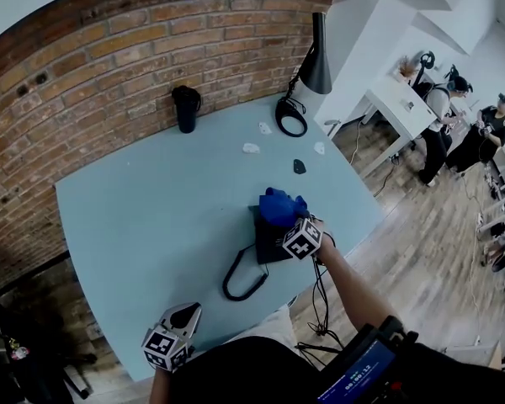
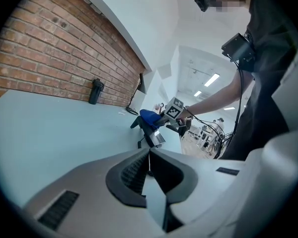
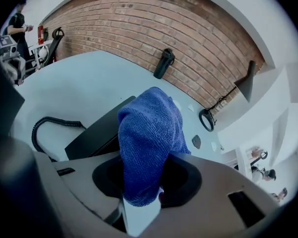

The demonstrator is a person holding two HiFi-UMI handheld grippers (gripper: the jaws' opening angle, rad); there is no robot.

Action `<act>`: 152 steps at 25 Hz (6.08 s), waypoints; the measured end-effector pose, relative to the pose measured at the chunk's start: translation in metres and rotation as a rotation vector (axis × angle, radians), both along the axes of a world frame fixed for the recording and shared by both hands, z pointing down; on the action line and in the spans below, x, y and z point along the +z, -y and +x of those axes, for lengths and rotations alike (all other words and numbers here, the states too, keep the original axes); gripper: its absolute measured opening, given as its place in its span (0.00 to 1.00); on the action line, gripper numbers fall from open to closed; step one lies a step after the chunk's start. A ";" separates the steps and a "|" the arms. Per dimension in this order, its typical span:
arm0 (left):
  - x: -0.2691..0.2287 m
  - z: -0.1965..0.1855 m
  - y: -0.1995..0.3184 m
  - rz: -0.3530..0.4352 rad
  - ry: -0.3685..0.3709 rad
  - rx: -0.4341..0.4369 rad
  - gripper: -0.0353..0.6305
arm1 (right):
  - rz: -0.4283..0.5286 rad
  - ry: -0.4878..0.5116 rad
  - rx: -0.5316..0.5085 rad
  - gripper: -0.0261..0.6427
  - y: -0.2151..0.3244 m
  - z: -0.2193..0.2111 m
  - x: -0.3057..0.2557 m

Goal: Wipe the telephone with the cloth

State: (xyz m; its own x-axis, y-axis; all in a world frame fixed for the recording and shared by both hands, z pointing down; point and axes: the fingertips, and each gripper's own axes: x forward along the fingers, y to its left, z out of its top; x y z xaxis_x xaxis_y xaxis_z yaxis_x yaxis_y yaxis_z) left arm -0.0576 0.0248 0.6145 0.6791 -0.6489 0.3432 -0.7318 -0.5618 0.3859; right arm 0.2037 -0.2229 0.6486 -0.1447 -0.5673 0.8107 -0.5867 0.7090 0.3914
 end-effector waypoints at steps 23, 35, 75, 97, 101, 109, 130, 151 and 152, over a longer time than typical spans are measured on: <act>0.003 0.004 -0.001 -0.008 -0.013 0.019 0.08 | -0.013 -0.018 -0.019 0.26 -0.015 -0.006 0.005; 0.002 0.007 -0.004 -0.013 -0.007 0.025 0.08 | -0.011 -0.025 -0.027 0.26 -0.017 -0.006 0.004; 0.007 0.008 -0.005 -0.027 -0.012 0.033 0.08 | -0.012 -0.008 -0.024 0.26 -0.023 -0.007 0.008; 0.014 0.009 -0.005 -0.034 -0.013 0.049 0.08 | -0.029 -0.011 -0.045 0.26 -0.041 -0.013 0.019; 0.016 0.009 -0.005 -0.035 -0.014 0.052 0.08 | -0.029 -0.012 -0.045 0.26 -0.044 -0.014 0.023; 0.016 0.010 -0.006 -0.040 -0.017 0.055 0.08 | -0.037 -0.009 -0.045 0.26 -0.051 -0.014 0.026; 0.016 0.010 -0.005 -0.046 -0.025 0.050 0.08 | -0.066 0.000 -0.054 0.26 -0.072 -0.016 0.036; 0.019 0.010 -0.007 -0.048 -0.022 0.061 0.08 | -0.064 0.027 -0.030 0.26 -0.092 -0.021 0.046; 0.019 0.010 -0.007 -0.049 -0.022 0.062 0.08 | -0.065 0.027 -0.031 0.26 -0.093 -0.021 0.047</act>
State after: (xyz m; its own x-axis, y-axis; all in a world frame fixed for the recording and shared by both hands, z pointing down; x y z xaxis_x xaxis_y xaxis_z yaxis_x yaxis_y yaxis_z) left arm -0.0479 0.0318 0.6337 0.7254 -0.5878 0.3581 -0.6870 -0.5859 0.4300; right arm 0.1824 -0.1302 0.6954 -0.1836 -0.5090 0.8410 -0.5742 0.7499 0.3285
